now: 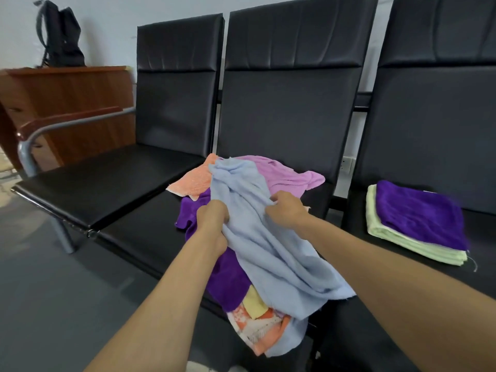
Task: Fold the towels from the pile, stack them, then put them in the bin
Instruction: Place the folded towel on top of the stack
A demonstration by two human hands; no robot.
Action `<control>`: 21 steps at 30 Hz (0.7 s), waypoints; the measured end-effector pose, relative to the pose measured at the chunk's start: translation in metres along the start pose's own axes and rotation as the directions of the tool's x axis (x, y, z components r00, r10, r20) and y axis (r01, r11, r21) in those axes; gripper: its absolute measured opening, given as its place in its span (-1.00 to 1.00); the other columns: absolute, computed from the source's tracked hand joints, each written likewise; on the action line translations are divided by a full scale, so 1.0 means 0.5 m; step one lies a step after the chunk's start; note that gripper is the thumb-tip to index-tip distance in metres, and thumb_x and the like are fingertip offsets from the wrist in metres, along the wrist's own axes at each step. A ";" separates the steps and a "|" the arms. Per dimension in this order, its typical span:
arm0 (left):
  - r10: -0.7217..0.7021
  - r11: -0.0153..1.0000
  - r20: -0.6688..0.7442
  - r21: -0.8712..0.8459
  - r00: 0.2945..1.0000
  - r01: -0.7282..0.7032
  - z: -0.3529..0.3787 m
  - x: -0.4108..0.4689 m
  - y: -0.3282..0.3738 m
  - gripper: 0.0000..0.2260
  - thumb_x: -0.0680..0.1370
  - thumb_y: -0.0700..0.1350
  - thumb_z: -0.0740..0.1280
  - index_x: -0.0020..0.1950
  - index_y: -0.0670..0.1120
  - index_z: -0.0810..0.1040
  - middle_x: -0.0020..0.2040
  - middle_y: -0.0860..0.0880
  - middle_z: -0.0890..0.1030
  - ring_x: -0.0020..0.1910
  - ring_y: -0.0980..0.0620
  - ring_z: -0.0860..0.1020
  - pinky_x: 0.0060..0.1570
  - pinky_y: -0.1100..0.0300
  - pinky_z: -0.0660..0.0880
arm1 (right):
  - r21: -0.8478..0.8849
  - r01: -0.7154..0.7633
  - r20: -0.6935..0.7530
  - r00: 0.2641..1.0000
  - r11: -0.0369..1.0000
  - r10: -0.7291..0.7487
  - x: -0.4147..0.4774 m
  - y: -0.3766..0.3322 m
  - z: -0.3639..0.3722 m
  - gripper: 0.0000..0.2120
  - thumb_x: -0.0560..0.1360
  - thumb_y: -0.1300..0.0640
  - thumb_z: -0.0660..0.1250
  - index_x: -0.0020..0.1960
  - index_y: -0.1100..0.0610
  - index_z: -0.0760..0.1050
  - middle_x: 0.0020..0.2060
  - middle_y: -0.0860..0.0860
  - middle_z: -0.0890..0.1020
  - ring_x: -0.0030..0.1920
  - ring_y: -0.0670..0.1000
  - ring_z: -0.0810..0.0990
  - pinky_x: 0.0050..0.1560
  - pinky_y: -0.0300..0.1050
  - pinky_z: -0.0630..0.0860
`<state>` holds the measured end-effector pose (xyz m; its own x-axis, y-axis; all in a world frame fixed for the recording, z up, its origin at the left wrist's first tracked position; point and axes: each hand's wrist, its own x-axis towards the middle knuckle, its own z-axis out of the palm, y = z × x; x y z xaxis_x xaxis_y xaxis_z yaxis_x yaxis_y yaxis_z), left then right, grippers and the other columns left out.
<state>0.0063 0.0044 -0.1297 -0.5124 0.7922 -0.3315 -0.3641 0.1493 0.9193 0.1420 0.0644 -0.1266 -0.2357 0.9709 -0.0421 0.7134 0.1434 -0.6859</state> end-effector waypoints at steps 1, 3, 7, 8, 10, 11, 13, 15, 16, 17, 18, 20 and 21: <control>-0.014 0.999 0.035 -0.036 0.999 0.015 -0.001 -0.004 0.005 -0.55 0.28 -0.22 0.23 0.17 -0.23 0.50 -0.10 -0.14 0.55 -0.18 -0.11 0.50 -0.23 0.16 0.41 | 0.031 0.006 -0.005 1.000 1.000 -0.006 0.000 -0.002 -0.002 -0.86 0.54 0.21 0.18 -0.17 0.16 0.45 -0.16 0.07 0.51 -0.08 0.14 0.46 -0.20 -0.12 0.40; 0.004 0.995 0.074 -0.100 0.997 0.003 0.001 -0.008 0.014 -0.61 0.33 -0.10 0.33 0.13 -0.17 0.54 -0.01 -0.13 0.61 -0.06 -0.14 0.57 -0.11 0.08 0.51 | 0.129 -0.004 -0.008 1.000 0.992 0.005 -0.008 -0.005 -0.012 -0.73 0.52 0.23 0.14 -0.36 0.11 0.28 -0.35 0.01 0.39 -0.25 0.07 0.34 -0.37 -0.14 0.23; 0.211 0.975 0.032 0.062 0.977 -0.213 0.020 -0.045 0.026 -0.82 0.54 0.03 0.34 -0.06 -0.07 0.57 -0.08 -0.01 0.63 -0.12 0.02 0.59 -0.14 0.14 0.53 | 0.574 -0.111 -0.008 0.990 0.811 0.141 -0.043 -0.005 -0.065 -0.80 0.48 0.30 0.12 -0.29 0.12 0.37 -0.31 0.04 0.48 -0.29 0.05 0.43 -0.27 -0.17 0.36; 0.291 0.950 0.066 0.102 0.955 -0.296 0.025 -0.055 0.028 -0.86 0.53 0.01 0.36 -0.07 -0.05 0.60 -0.04 0.00 0.65 -0.09 0.05 0.60 -0.08 0.12 0.54 | 0.689 -0.126 0.010 0.986 0.714 0.164 -0.056 -0.006 -0.086 -0.83 0.47 0.32 0.13 -0.24 0.15 0.41 -0.23 0.09 0.54 -0.22 0.09 0.49 -0.16 -0.14 0.43; 0.372 0.909 0.158 0.140 0.915 -0.394 0.041 -0.085 0.034 -0.92 0.52 -0.05 0.37 -0.13 -0.02 0.62 -0.05 0.02 0.64 -0.05 0.05 0.58 0.09 0.02 0.52 | 0.777 -0.094 0.027 0.993 0.623 0.117 -0.093 -0.001 -0.136 -0.87 0.40 0.29 0.19 -0.13 0.24 0.50 -0.05 0.21 0.61 -0.13 0.17 0.56 -0.03 -0.02 0.48; 0.369 0.905 0.185 0.154 0.911 -0.398 0.056 -0.109 0.037 -0.91 0.50 -0.07 0.37 -0.19 -0.01 0.62 -0.08 0.03 0.62 -0.05 0.03 0.57 0.13 -0.02 0.50 | 0.783 -0.064 0.030 0.997 0.619 0.065 -0.121 0.005 -0.167 -0.75 0.36 0.25 0.21 -0.03 0.26 0.56 0.04 0.26 0.63 -0.07 0.19 0.60 0.02 0.02 0.50; 0.328 0.909 0.222 0.191 0.918 -0.371 0.084 -0.136 0.048 -0.87 0.45 -0.02 0.36 -0.21 -0.03 0.66 -0.09 0.03 0.62 -0.03 -0.02 0.57 0.13 -0.03 0.51 | 0.815 -0.020 0.051 0.998 0.580 -0.037 -0.163 0.020 -0.213 -0.66 0.43 0.15 0.24 0.14 0.25 0.58 0.15 0.26 0.61 0.06 0.17 0.62 0.17 0.06 0.48; 0.315 0.928 0.311 0.096 0.897 -0.359 0.116 -0.163 0.049 -0.76 0.49 0.02 0.35 -0.05 -0.14 0.65 -0.07 -0.05 0.65 -0.05 -0.05 0.58 0.07 0.03 0.53 | 0.846 -0.033 0.081 0.994 0.533 -0.067 -0.196 0.044 -0.254 -0.51 0.49 -0.06 0.35 0.26 0.28 0.52 0.20 0.23 0.59 0.18 0.13 0.61 0.29 0.06 0.45; 0.324 0.933 0.353 0.035 0.878 -0.358 0.137 -0.183 0.046 -0.69 0.51 0.05 0.37 0.00 -0.21 0.63 -0.09 -0.08 0.65 -0.09 -0.04 0.59 -0.02 0.07 0.54 | 0.854 -0.038 0.082 0.995 0.519 -0.063 -0.214 0.061 -0.276 -0.40 0.43 -0.15 0.40 0.28 0.27 0.51 0.19 0.20 0.61 0.20 0.13 0.60 0.29 0.07 0.46; 0.334 0.933 0.379 -0.002 0.863 -0.360 0.152 -0.200 0.042 -0.62 0.51 0.08 0.40 0.02 -0.26 0.61 -0.12 -0.10 0.65 -0.13 -0.03 0.60 -0.07 0.08 0.55 | 0.863 -0.030 0.066 0.996 0.504 -0.055 -0.232 0.072 -0.294 -0.36 0.40 -0.19 0.41 0.28 0.26 0.52 0.17 0.17 0.63 0.20 0.13 0.61 0.27 0.06 0.48; 0.339 0.933 0.406 -0.031 0.849 -0.358 0.171 -0.220 0.036 -0.56 0.48 0.10 0.43 0.03 -0.29 0.59 -0.14 -0.12 0.64 -0.16 -0.03 0.61 -0.07 0.06 0.56 | 0.870 -0.001 0.024 0.999 0.493 -0.040 -0.247 0.088 -0.316 -0.40 0.41 -0.16 0.42 0.26 0.25 0.54 0.16 0.16 0.64 0.19 0.14 0.61 0.25 0.06 0.49; 0.320 0.945 0.448 -0.085 0.835 -0.316 0.214 -0.256 0.022 -0.54 0.45 0.12 0.45 0.03 -0.30 0.60 -0.12 -0.15 0.65 -0.13 -0.05 0.63 -0.01 0.05 0.58 | 0.860 0.062 -0.072 0.997 0.506 0.001 -0.285 0.123 -0.362 -0.61 0.47 0.03 0.39 0.22 0.22 0.56 0.13 0.16 0.65 0.14 0.14 0.63 0.12 0.03 0.56; 0.302 0.952 0.475 -0.105 0.827 -0.287 0.242 -0.278 0.013 -0.59 0.46 0.09 0.45 0.01 -0.26 0.61 -0.10 -0.15 0.67 -0.10 -0.06 0.64 0.01 0.05 0.58 | 0.851 0.092 -0.129 0.991 0.516 0.036 -0.309 0.148 -0.390 -0.68 0.47 0.14 0.37 0.20 0.22 0.57 0.09 0.16 0.66 0.06 0.14 0.65 -0.03 0.01 0.60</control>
<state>0.1692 -0.0331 -0.0523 -0.1636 0.9810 0.1040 -0.2809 -0.1473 0.9484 0.3599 -0.0374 -0.0291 -0.1224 0.9921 0.0272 -0.2153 0.0002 -0.9765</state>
